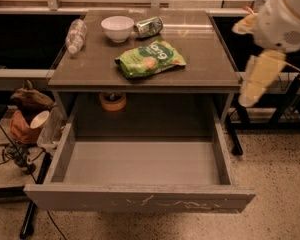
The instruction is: Place green rice chip bag into top drawer
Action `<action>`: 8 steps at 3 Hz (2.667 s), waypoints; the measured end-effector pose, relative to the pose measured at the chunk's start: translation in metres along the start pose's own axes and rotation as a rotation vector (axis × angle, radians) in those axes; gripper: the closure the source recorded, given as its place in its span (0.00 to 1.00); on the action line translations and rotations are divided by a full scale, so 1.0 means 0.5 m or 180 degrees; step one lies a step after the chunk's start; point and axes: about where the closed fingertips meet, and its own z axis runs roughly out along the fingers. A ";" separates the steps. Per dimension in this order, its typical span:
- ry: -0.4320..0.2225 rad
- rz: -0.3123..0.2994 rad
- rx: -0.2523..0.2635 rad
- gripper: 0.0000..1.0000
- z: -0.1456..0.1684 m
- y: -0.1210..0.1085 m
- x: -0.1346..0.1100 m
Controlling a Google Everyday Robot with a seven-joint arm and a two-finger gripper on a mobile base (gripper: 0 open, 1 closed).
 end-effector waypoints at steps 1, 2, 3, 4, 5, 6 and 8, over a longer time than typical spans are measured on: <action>-0.0308 -0.0300 -0.0176 0.00 0.114 -0.100 -0.073; -0.0305 -0.0299 -0.0174 0.00 0.112 -0.098 -0.073; -0.0376 -0.0383 -0.0112 0.00 0.134 -0.121 -0.085; -0.0568 -0.0692 0.0120 0.00 0.196 -0.233 -0.138; -0.0698 -0.0815 0.0256 0.00 0.229 -0.310 -0.173; -0.0809 -0.0972 0.0169 0.00 0.295 -0.358 -0.227; -0.0957 -0.1098 -0.0046 0.00 0.386 -0.381 -0.286</action>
Offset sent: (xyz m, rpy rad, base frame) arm 0.0516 0.0337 -0.0187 0.0478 0.0132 0.1124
